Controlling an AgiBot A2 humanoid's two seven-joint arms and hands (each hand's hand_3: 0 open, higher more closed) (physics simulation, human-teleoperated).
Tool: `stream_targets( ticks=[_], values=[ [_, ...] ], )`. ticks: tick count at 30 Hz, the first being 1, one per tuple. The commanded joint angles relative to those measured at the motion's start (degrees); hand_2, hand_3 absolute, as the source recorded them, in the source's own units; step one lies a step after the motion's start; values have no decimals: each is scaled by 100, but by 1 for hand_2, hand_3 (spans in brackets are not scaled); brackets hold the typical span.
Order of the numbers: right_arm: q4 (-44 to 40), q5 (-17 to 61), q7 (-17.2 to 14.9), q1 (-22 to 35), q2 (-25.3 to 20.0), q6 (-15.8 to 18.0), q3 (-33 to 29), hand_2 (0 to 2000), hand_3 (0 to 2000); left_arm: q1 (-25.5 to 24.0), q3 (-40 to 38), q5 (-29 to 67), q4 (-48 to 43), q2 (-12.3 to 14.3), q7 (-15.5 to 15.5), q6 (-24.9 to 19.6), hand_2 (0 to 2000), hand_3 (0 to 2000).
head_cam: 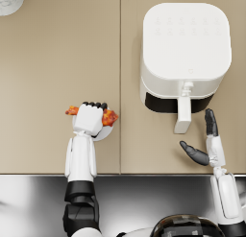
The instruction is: Pick up the drumstick and place it into the air fryer
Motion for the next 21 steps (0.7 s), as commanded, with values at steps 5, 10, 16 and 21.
stream_targets(
  ticks=[5, 10, 16, 21],
  values=[
    [-384, 0, 0, 168, -100, 0, 71, 0, 0, -726, -320, 18, -3033, -160, 329, -135, 2000, 2000],
    [-829, 0, 0, 257, -172, 0, 133, 0, 0, -896, -461, 14, -4121, -147, 1513, 500, 2000, 2000],
    [-1379, -1, 0, 377, -259, 0, 189, 0, 0, -909, -613, -484, -4602, -93, 1806, 643, 2000, 2000],
    [-1857, -1, 0, 588, -365, 0, 297, 0, 0, -883, -656, -1737, -4786, -41, 1841, 623, 2000, 2000]
  ],
)
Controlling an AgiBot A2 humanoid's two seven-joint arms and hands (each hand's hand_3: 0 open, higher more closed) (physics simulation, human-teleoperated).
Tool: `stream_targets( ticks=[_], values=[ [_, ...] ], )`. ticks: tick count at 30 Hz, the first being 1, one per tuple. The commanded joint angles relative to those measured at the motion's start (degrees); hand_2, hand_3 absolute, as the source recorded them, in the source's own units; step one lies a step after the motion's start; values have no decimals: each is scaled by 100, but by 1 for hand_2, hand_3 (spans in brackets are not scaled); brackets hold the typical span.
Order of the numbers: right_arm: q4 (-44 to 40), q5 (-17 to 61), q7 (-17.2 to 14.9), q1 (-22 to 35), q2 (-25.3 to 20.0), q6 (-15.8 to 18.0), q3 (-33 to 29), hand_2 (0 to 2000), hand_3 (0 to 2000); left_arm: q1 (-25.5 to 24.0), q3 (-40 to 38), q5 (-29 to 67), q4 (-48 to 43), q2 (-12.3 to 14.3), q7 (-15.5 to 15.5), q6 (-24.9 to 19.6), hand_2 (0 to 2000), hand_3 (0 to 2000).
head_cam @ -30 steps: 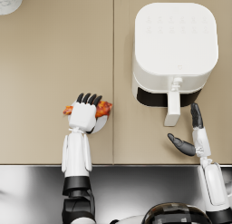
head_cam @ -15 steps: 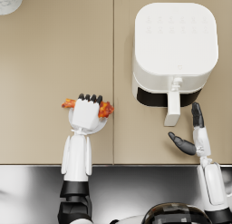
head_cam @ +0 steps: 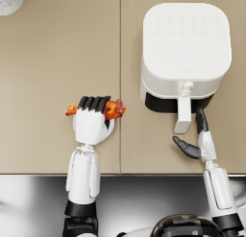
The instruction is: Pick up the drumstick and place it into the air fryer
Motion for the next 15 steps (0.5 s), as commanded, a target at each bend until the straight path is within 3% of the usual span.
stream_targets(
  ticks=[1, 5, 12, 13, 14, 15],
  values=[
    [-422, 0, 0, 293, -104, 0, 165, 0, 0, 135, -87, -181, -231, 40, 3, -7, 2000, 2000],
    [-932, 0, 0, 488, -210, 0, 434, 0, 0, 113, -138, -516, -257, 67, 5, -27, 2000, 2000],
    [-1109, 21, 4, 795, -322, -161, 863, 0, 0, 34, -262, -623, -295, 97, 8, -25, 2000, 2000],
    [-1000, 29, 3, 793, -280, -156, 901, 1361, 327, 36, -281, -627, -259, 102, 8, -25, 2000, 2000],
    [-905, 31, -2, 770, -244, -333, 958, 2000, 653, 10, -251, -629, -223, 105, 8, -26, 2000, 2000],
    [-807, 32, -6, 701, -190, -549, 1037, 2000, 980, -20, -249, -631, -215, 105, 8, -26, 2000, 2000]
  ],
)
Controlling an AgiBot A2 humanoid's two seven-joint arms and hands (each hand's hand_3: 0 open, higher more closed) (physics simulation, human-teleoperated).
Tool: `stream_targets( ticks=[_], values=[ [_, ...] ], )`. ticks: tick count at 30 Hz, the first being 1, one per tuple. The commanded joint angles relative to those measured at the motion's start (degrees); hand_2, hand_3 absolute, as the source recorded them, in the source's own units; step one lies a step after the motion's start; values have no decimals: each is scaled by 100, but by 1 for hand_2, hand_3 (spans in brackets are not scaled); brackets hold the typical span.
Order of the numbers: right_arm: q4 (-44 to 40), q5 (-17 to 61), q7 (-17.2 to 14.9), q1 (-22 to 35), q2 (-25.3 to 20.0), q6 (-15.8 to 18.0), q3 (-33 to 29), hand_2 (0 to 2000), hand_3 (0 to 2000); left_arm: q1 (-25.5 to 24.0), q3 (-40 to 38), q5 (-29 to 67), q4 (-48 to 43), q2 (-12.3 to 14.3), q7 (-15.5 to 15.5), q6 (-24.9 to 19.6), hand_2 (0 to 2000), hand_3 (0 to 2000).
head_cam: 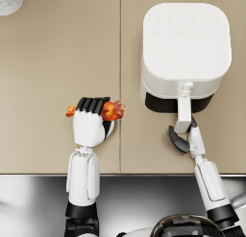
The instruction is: Pick up the drumstick and place it into the air fryer
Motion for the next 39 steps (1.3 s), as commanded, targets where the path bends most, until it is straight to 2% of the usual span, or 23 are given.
stream_targets(
  ticks=[1, 3, 4, 5, 7, 13, 17, 21, 24, 25, 26, 27, 29, 30, 31, 32, 34, 35, 37, 39],
  values=[
    [433, 1, -4, -4, 23, -213, 431, 2000, 1307, 17, -16, -1, 16, 9, 0, -2, 2000, 2000],
    [787, -1, -8, -222, 168, -498, 500, 2000, 1960, 3, -1, -2, 17, 19, 0, -4, 2000, 2000],
    [985, -2, -9, -350, 253, -466, 566, 2000, 2000, -29, 14, -2, -11, 20, 0, -5, 2000, 2000],
    [1212, -3, -6, -447, 356, -284, 621, 2000, 2000, -40, 56, -3, -13, 24, 0, -6, 2000, 2000],
    [1673, -3, -15, -647, 588, -223, 794, 2000, 2000, -81, 151, -3, -81, 29, 1, -6, 2000, 2000],
    [3037, -4, -68, -1257, 1356, -459, 1539, 2000, 2000, -72, 363, -4, -403, 82, 0, -7, 2000, 2000],
    [3529, 0, -81, -1464, 1818, -556, 2123, 2000, 2000, -99, 432, -5, -657, 109, 0, -3, 2000, 2000],
    [4047, 2, -75, -1630, 2184, -362, 2725, 2000, 2000, -71, 640, -938, -873, 162, 0, -4, 2000, 2000],
    [4349, 0, -54, -1693, 2344, -108, 3070, 2000, 2000, 120, 1053, -1227, -887, 318, 0, -12, 2000, 2000],
    [4488, 1, -48, -3557, 375, 24, 1144, 2000, 2000, 221, 1161, -1274, -877, 403, 1, -9, 2000, 2000],
    [4587, -2, -51, -2184, 2206, -3, 2911, 2000, 2000, 310, 1225, -1308, -867, 481, 1, -8, 2000, 2000],
    [4691, -3, -49, -2313, 2169, 58, 2891, 2000, 2000, 341, 1272, -1332, -858, 517, 1, -15, 2000, 2000],
    [4860, -5, -28, -2388, 2306, 484, 3097, 2000, 2000, 435, 1419, -1362, -796, 616, 1, -26, 2000, 2000],
    [4887, -6, -11, -3796, 960, 625, 1750, 2000, 2000, 482, 1457, -1371, -784, 664, 1, -28, 2000, 2000],
    [3880, -7, -13, -2789, 2148, 690, 550, 2000, 2000, 545, 1555, -1377, -727, 728, 0, -33, 2000, 2000],
    [4864, -7, -37, -3116, 1882, 803, 2732, 2000, 2000, 598, 1655, -1381, -722, 788, 0, -35, 2000, 2000],
    [4895, -8, -69, -3184, 1844, 1032, 2649, 2000, 2000, 673, 1941, -1387, -706, 893, 0, -35, 2000, 2000],
    [4211, -10, -82, -3248, 1972, 1151, 227, 2000, 2000, 704, 2100, -1388, -699, 943, 0, -32, 2000, 2000],
    [4254, -8, -112, -3267, 1992, 1397, 144, 2000, 2000, 777, 2424, -1390, -546, 1154, -1, -33, 2000, 2000],
    [4272, -12, -122, -3282, 2008, 1921, 13, 2000, 2000, 874, 2659, -1391, -351, 1337, -2, -40, 2000, 2000]
  ],
)
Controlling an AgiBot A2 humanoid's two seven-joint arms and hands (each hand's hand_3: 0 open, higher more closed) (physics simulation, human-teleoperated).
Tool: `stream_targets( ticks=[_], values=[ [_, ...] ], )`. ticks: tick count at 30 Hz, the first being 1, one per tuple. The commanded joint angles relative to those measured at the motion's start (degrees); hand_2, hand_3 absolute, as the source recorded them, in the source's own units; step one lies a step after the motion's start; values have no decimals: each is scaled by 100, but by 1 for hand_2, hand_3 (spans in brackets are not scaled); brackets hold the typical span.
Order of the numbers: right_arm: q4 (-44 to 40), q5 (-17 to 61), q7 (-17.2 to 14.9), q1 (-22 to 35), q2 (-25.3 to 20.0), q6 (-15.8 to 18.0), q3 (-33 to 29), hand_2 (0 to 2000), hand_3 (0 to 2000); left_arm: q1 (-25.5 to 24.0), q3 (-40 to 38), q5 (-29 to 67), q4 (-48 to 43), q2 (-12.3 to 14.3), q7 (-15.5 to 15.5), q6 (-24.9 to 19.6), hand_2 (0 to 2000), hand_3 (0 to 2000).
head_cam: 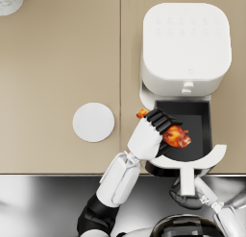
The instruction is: Pick up the drumstick and place it into the air fryer
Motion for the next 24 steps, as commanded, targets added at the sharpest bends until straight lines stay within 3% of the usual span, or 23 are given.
stream_targets(
  ticks=[1, 2, 3, 4, 5, 6, 8, 10, 11, 12, 14, 16, 19, 24],
  values=[
    [-19, 3, 22, -5, 3, 197, -31, 2000, 2000, 321, 534, 0, 335, 338, -1, -2, 2000, 2000],
    [-35, -2, 98, -7, 6, 574, -102, 2000, 2000, 1277, 1841, 0, 487, -778, -2, -5, 2000, 2000],
    [-44, -2, 73, -8, 9, 703, -104, 2000, 2000, 638, 899, -3, 658, 164, -4, 4, 2000, 2000],
    [-47, -3, 85, -11, 16, 679, -93, 2000, 2000, 655, 933, 1, 727, 152, -6, -20, 2000, 2000],
    [-44, -4, 86, -11, 19, 713, -102, 2000, 2000, 602, 1041, 1, 718, 125, -5, -36, 639, 1673],
    [-46, -6, 95, -11, 22, 754, -103, 2000, 2000, 511, 1058, 2, 705, 55, -4, 105, 0, 1347],
    [-54, -1, 110, -6, 19, 919, -159, 2000, 2000, 341, 1023, 3, 687, -67, -4, 292, 0, 693],
    [-71, -8, 172, -13, 21, 1624, -283, 2000, 2000, -1, 578, 4, 460, -312, -6, 400, 0, 40],
    [-59, -5, 159, -17, 26, 1223, -217, 2000, 2000, -141, 386, 5, 354, -467, -7, 439, 0, 0],
    [580, -1, 146, 192, -588, 964, 1851, 2000, 2000, -367, 69, 5, 142, -638, -7, 479, 0, 0],
    [363, 1, 103, 295, -859, 877, 1582, 2000, 2000, -925, -624, 5, -389, -991, -7, 528, 0, 0],
    [115, 2, 99, 451, -1163, 966, 1300, 2000, 2000, -1464, -1502, 5, -766, -1140, -7, 554, 0, 0],
    [-303, 9, 51, 697, -1610, 1117, 993, 2000, 2000, -2022, -2740, 3, -948, -958, -7, 571, 0, 0],
    [-676, 22, 12, 1018, -2091, 1376, 683, 2000, 2000, -2202, -3774, 0, -1077, -729, -7, 580, 0, 0]
  ],
)
